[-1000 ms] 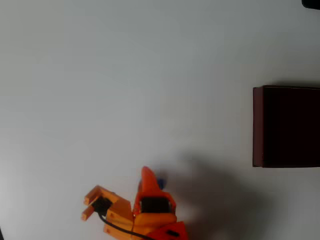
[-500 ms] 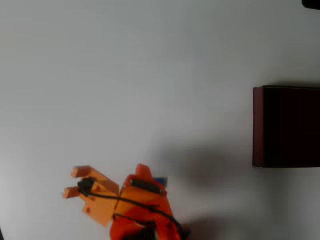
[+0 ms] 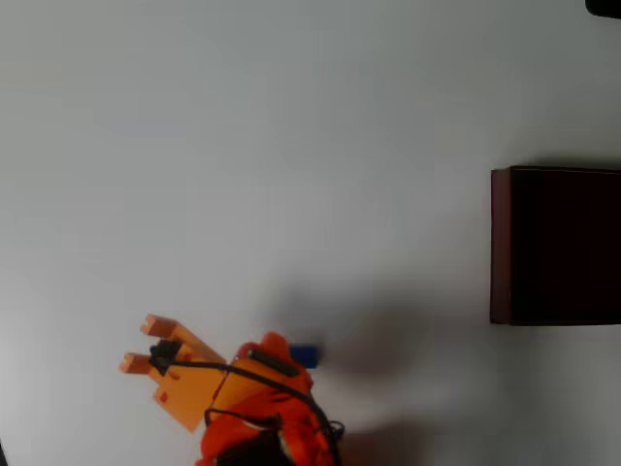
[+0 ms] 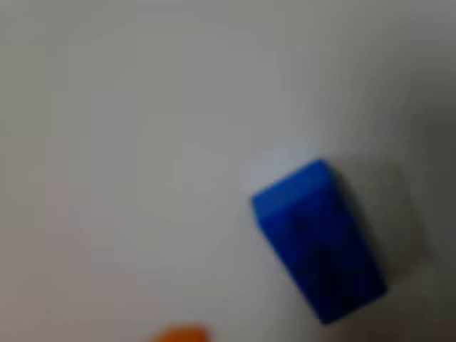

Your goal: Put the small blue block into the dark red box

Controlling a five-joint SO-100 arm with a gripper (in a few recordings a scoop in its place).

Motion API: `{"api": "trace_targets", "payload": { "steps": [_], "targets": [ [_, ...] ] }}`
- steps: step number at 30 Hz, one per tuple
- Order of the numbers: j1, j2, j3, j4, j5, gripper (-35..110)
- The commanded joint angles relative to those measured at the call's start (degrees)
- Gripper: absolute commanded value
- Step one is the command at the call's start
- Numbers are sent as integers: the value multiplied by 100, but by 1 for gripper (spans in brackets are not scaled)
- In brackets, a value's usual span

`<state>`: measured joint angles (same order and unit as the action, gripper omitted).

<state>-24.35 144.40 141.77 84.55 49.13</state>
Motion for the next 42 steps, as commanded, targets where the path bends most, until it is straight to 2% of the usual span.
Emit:
{"api": "trace_targets", "payload": {
  "steps": [1,8,15,21,31,34,37,40,42],
  "targets": [
    [-237,334,229,-114,9,21],
    [-18,220,334,-105,9,21],
    [220,677,211,299,1011,22],
    [782,853,-88,571,2936,24],
    [949,290,-141,686,7251,26],
    [642,62,-62,396,8789,27],
    [343,-26,308,-352,10345,26],
    [606,-229,782,-1433,10960,26],
    [896,-703,589,-1564,11092,25]
  ]
}}
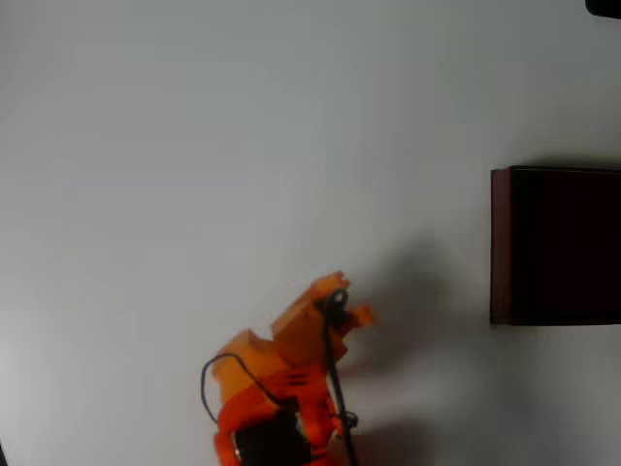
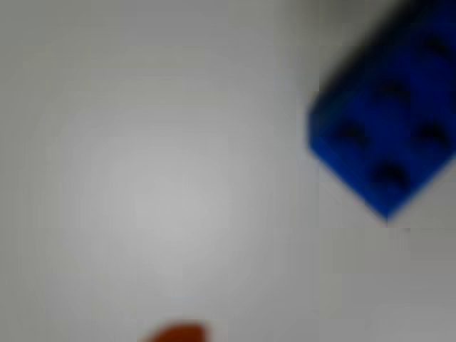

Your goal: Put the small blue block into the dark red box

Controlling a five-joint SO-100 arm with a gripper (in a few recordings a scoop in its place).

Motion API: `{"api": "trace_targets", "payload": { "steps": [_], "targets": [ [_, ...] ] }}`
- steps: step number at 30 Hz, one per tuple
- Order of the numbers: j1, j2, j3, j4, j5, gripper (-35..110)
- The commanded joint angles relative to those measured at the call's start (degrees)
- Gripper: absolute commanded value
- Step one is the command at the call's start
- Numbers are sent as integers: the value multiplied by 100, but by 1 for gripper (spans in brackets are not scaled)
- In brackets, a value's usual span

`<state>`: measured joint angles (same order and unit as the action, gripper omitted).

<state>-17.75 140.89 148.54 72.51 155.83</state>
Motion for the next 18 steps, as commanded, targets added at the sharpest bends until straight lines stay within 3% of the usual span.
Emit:
{"api": "trace_targets", "payload": {
  "steps": [1,10,18],
  "targets": [
    [378,-633,-334,-237,466,25],
    [1591,-2118,-1960,940,-316,27],
    [1020,-1837,-1556,1125,861,27]
  ]
}}
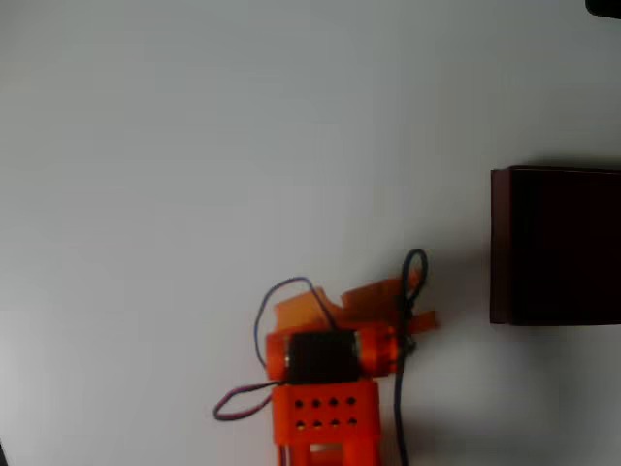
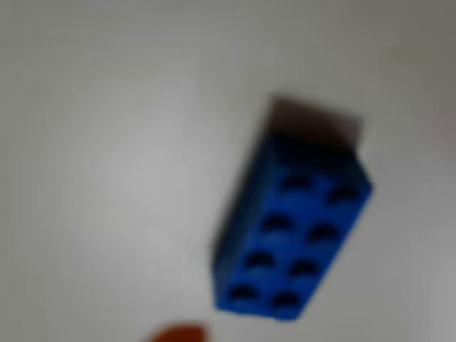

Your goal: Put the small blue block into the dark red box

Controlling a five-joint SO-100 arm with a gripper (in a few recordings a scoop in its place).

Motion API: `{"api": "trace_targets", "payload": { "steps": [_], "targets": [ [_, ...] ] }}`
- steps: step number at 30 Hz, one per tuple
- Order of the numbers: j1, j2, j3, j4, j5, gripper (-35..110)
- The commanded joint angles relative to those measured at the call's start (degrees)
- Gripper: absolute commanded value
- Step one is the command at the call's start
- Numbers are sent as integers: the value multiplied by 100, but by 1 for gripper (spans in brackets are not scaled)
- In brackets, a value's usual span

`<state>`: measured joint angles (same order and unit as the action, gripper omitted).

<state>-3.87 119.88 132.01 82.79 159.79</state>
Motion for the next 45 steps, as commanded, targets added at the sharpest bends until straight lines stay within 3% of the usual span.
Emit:
{"api": "trace_targets", "payload": {
  "steps": [1,7,32,34,37,40,45],
  "targets": [
    [-475,290,167,9,642,27],
    [-826,158,431,-606,1266,26],
    [-993,308,1890,-2558,1731,26],
    [-1037,466,2101,-2707,1784,21],
    [-817,809,2628,-3243,1310,0],
    [-914,1459,3270,-3612,1556,0],
    [-554,1477,2971,-2892,1028,0]
  ]
}}
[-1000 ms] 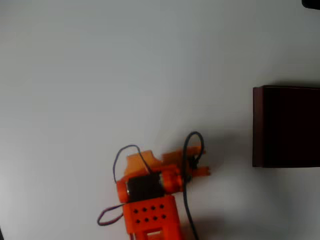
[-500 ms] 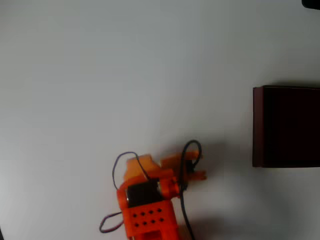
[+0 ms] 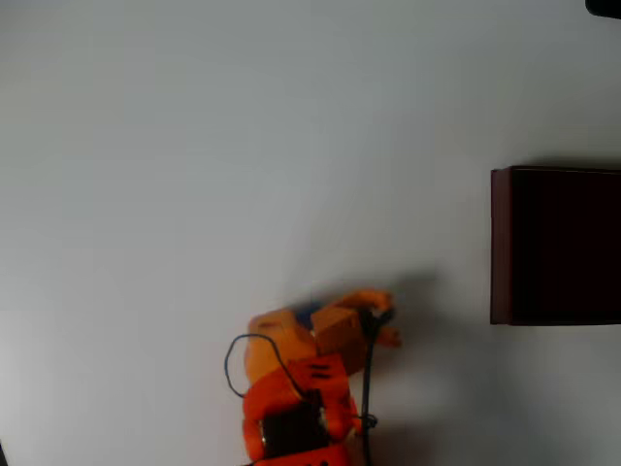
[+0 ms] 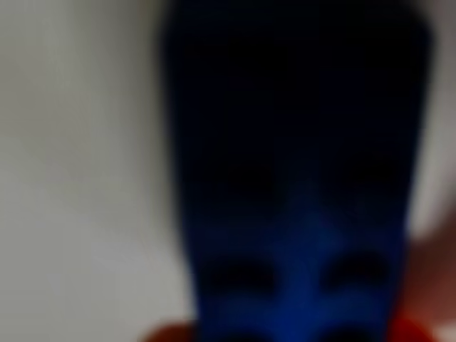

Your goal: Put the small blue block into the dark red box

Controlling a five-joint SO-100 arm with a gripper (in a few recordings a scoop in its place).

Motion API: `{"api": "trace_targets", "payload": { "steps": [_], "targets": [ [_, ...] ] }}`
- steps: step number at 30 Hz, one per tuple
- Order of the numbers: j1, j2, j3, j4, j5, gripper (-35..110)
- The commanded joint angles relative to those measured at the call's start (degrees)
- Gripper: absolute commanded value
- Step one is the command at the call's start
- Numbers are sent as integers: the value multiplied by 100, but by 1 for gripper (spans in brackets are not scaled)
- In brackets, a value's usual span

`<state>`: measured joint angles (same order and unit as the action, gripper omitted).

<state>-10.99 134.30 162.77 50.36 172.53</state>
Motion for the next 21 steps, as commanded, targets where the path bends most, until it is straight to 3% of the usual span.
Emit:
{"api": "trace_targets", "payload": {
  "steps": [1,5,9,16,21],
  "targets": [
    [246,-79,-246,466,-387,0],
    [554,-246,-624,844,-914,0],
    [976,-325,-1512,1854,-1591,0],
    [2496,-1257,-3727,3577,-3771,0],
    [3753,-1995,-4834,3709,-5678,0]
  ]
}}
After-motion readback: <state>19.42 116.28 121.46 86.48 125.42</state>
